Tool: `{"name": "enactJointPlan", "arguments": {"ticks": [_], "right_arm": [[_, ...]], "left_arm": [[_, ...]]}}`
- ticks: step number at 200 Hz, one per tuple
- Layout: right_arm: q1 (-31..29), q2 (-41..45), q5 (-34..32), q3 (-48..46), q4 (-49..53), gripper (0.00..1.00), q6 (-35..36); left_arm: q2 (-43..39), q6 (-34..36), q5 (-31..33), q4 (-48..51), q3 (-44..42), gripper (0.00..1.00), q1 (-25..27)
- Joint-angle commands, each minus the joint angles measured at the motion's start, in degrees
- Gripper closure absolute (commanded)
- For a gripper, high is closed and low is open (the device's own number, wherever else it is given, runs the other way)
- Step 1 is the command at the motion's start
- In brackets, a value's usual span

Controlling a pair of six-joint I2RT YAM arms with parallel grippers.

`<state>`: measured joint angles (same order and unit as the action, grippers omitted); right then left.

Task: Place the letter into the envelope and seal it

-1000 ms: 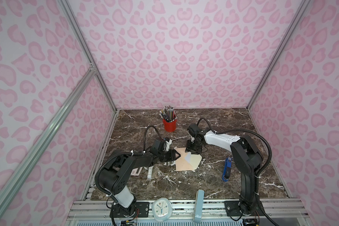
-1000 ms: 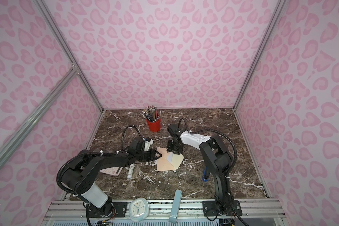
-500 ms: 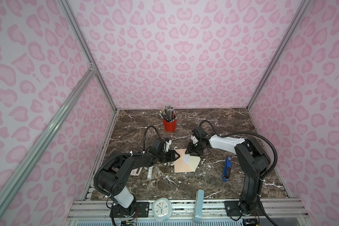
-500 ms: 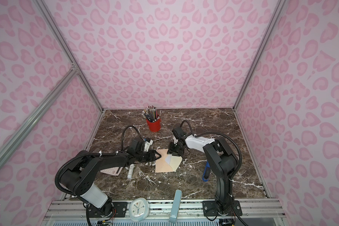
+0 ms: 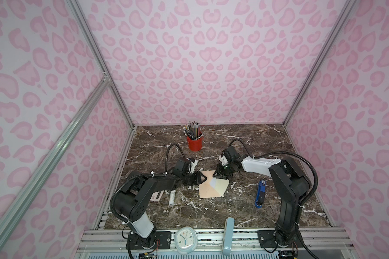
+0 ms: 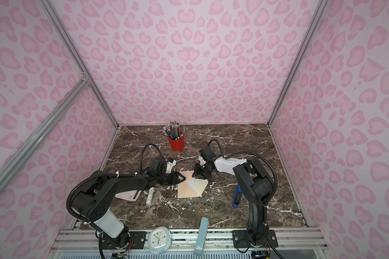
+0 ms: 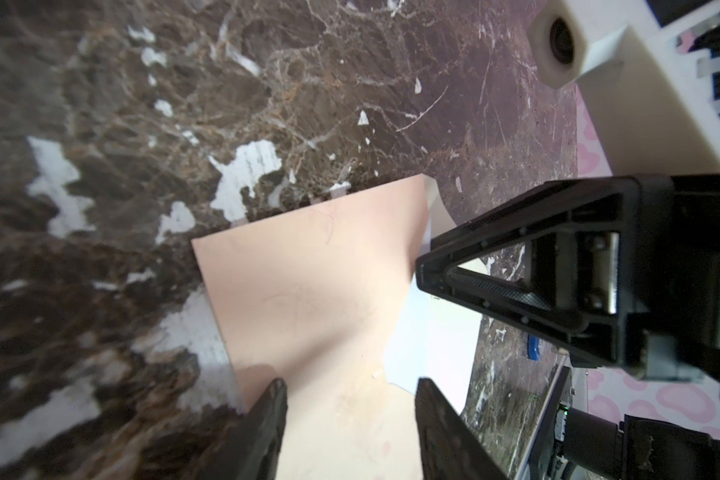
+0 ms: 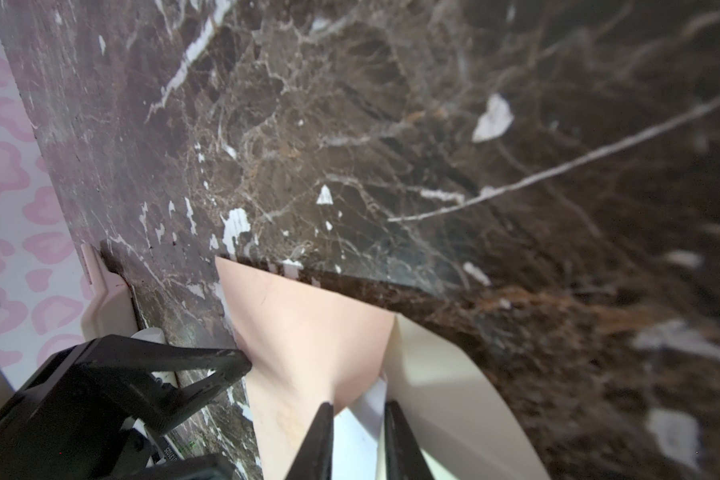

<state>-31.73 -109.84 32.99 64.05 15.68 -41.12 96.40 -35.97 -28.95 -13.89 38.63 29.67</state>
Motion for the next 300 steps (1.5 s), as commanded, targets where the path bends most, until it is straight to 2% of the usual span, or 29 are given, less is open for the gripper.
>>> {"name": "enactJointPlan", "arguments": {"ticks": [1,31,72,147,185,300], "right_arm": [[0.02,-0.73,0.81,-0.65,-0.72,0.78,0.44],[0.04,-0.56,1.53,-0.94,-1.14,0.82,0.81],[0.28,0.54,2.99,-1.65,-1.4,0.82,1.7],[0.58,1.41,2.97,-2.25,0.41,1.0,3.81],[1.03,2.22,2.76,-1.94,3.39,1.0,5.81],[1.89,2.15,3.71,-1.26,8.6,1.0,10.67]], "left_arm": [[0.64,0.46,0.74,0.89,0.18,0.47,0.04],[0.84,0.29,0.74,0.62,0.12,0.47,0.01],[1.11,0.19,0.82,0.27,-0.09,0.47,-0.05],[1.71,-0.11,0.84,-0.55,-0.33,0.46,-0.05],[1.67,0.25,1.14,-0.01,-0.32,0.42,-0.05],[1.7,0.77,0.7,-0.07,-0.58,0.41,-0.05]]}}
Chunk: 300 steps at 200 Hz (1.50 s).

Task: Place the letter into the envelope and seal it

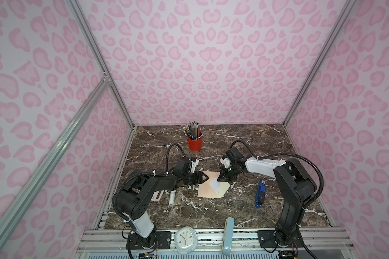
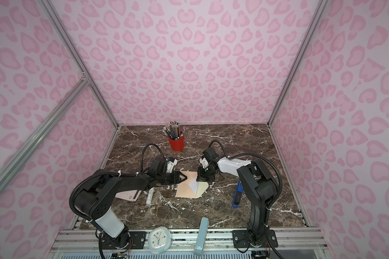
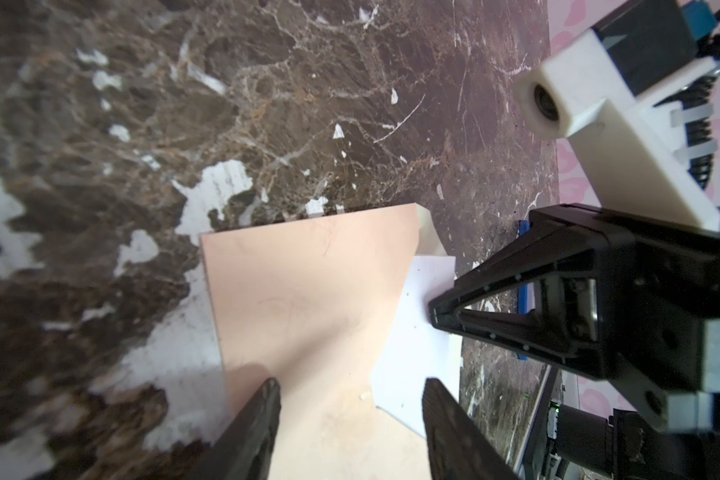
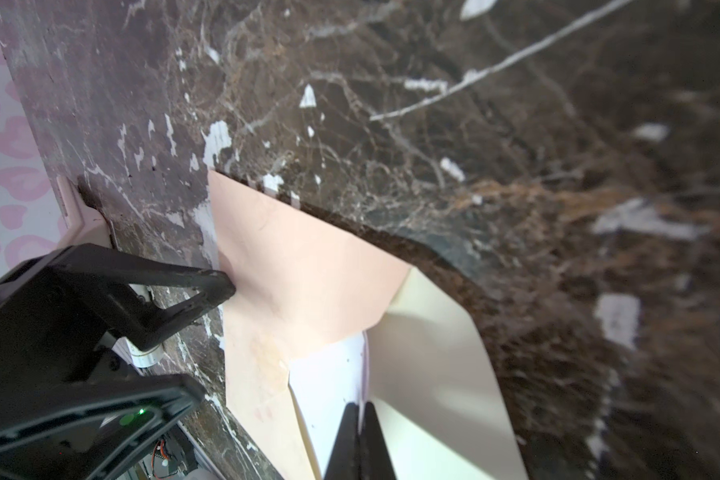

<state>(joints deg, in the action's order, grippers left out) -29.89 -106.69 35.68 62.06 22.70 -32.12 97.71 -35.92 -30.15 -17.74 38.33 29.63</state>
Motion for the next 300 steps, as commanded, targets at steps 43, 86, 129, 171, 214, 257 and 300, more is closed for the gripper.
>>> {"name": "enactJointPlan", "arguments": {"ticks": [43,86,129,171,214,257,300], "right_arm": [[-0.77,-2.9,2.19,2.1,-0.21,1.0,-0.31],[-1.06,-3.39,3.33,0.71,-4.55,1.0,-4.42],[-1.7,-4.06,3.75,0.96,-6.49,1.0,-5.34],[-2.19,-5.6,3.78,3.26,-5.55,1.0,-4.72],[-2.12,-5.46,2.93,4.29,-3.24,0.93,-3.38],[-1.29,-2.74,-0.2,4.78,1.74,0.82,-1.21],[0.09,0.76,-2.62,4.56,5.97,0.71,0.82]], "left_arm": [[0.3,0.42,1.47,3.32,-0.43,0.41,-0.01],[-0.21,0.33,1.37,3.19,-0.89,0.4,-0.01],[-1.03,0.46,1.24,3.24,-1.15,0.4,-0.01],[-0.99,0.5,0.96,3.23,-0.93,0.4,-0.01],[-0.99,0.81,0.94,3.49,-1.02,0.4,-0.01],[-1.24,1.03,1.51,4.29,-0.72,0.4,-0.01],[-1.53,1.03,1.78,4.71,-0.97,0.4,-0.01]]}}
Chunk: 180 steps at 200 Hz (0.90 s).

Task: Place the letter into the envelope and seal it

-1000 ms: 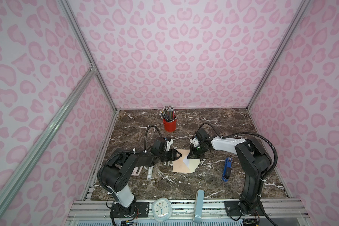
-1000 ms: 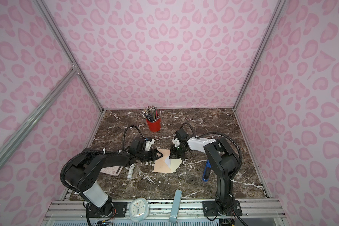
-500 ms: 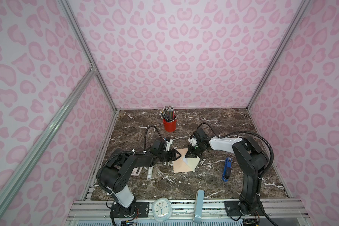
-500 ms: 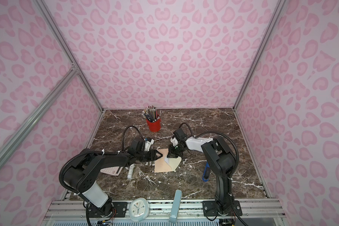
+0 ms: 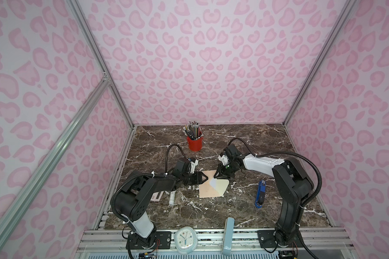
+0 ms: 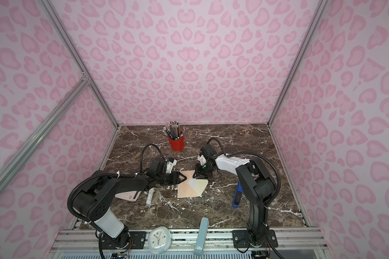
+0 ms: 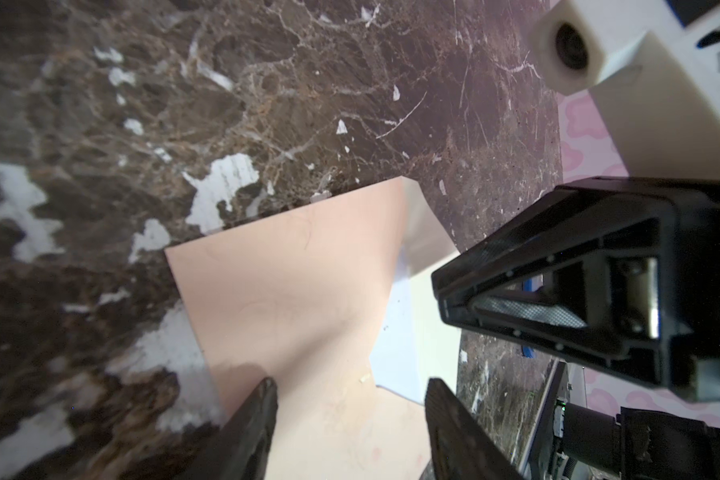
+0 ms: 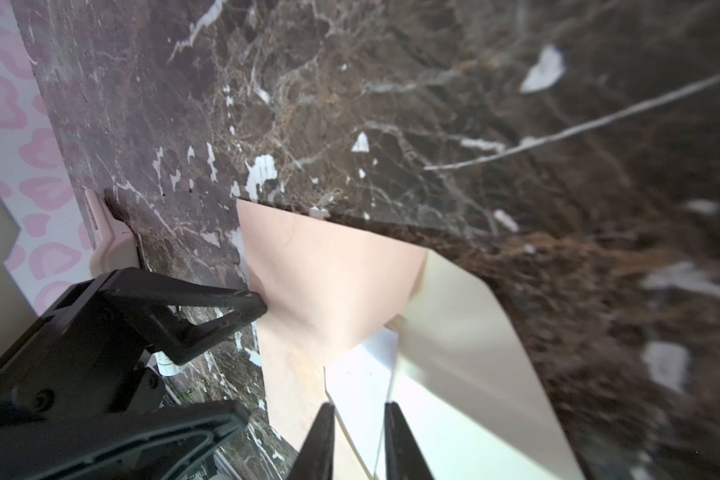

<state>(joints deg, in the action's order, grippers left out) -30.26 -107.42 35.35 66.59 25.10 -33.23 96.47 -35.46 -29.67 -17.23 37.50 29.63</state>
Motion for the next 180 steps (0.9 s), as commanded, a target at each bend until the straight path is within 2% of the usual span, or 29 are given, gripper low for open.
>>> {"name": "enactJointPlan", "arguments": {"ticks": [1,35,67,100,134,180], "right_arm": [[0.47,1.58,-2.34,0.03,3.64,0.71,1.94],[1.08,4.71,-4.16,0.01,5.94,0.7,2.58],[0.91,6.73,-6.03,-0.52,7.07,0.72,1.63],[-1.55,6.86,-8.39,-0.5,7.38,0.71,0.13],[-4.46,4.68,-11.26,1.78,7.88,0.62,-1.26],[-6.03,2.07,-14.57,3.97,7.93,0.48,-2.71]], "left_arm": [[-0.34,0.57,1.34,4.22,-0.1,0.4,-0.01],[-1.9,0.4,1.48,4.97,-0.06,0.39,-0.01],[-4.48,0.48,1.24,5.98,0.86,0.34,-0.01],[-8.21,0.35,1.21,8.47,1.28,0.3,-0.01],[-10.34,-0.87,3.93,10.29,-0.35,0.28,-0.41],[-9.14,-3.19,2.78,7.4,-2.88,0.28,-2.46]]}}
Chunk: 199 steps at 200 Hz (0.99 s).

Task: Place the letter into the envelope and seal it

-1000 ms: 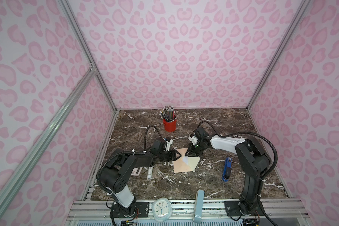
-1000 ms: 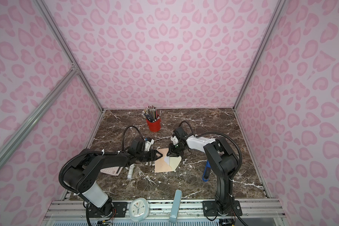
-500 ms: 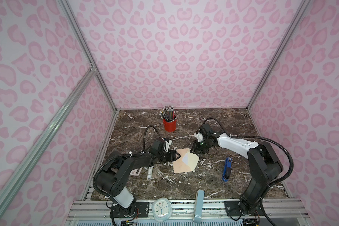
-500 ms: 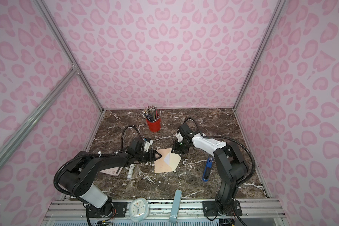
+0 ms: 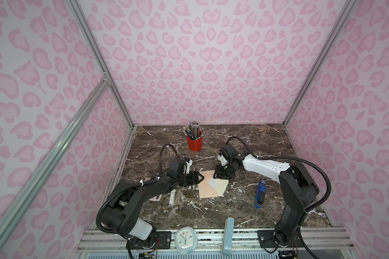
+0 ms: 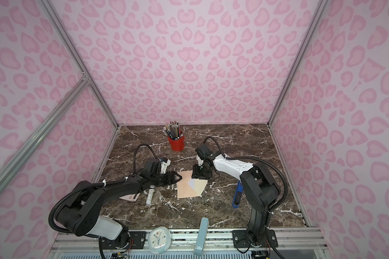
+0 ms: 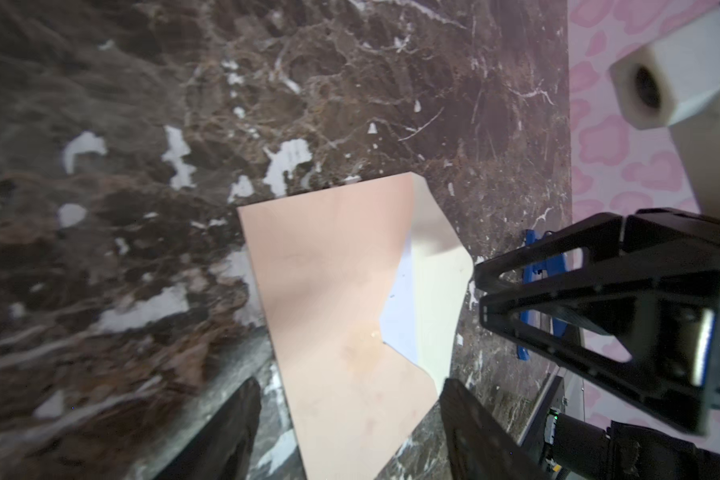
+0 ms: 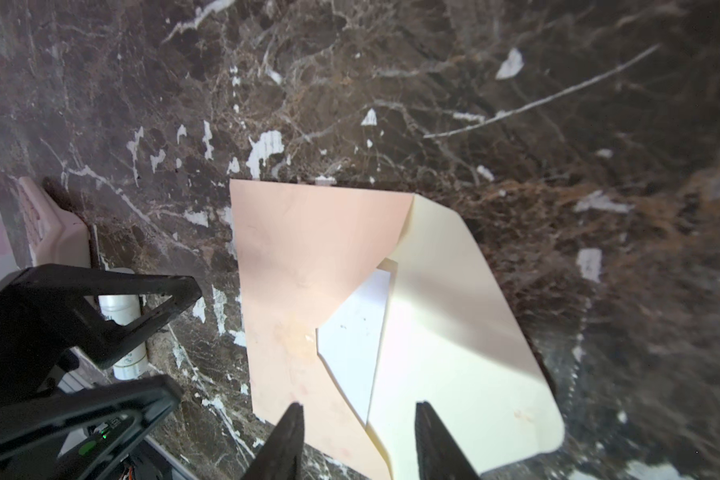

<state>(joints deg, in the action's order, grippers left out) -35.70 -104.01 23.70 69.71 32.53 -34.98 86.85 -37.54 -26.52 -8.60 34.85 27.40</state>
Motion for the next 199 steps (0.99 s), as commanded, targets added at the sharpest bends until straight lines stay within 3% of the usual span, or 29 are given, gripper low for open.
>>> {"name": "enactJointPlan", "arguments": {"ticks": [1,199], "right_arm": [[-0.59,-1.4,-2.89,0.9,0.51,0.48,-1.05],[-1.06,-7.61,1.25,2.2,-6.9,0.44,-6.15]], "left_arm": [[0.54,-1.12,-0.45,-1.24,-0.23,0.28,-0.23],[6.64,-2.89,-5.3,-8.88,-0.75,0.36,-0.85]]}}
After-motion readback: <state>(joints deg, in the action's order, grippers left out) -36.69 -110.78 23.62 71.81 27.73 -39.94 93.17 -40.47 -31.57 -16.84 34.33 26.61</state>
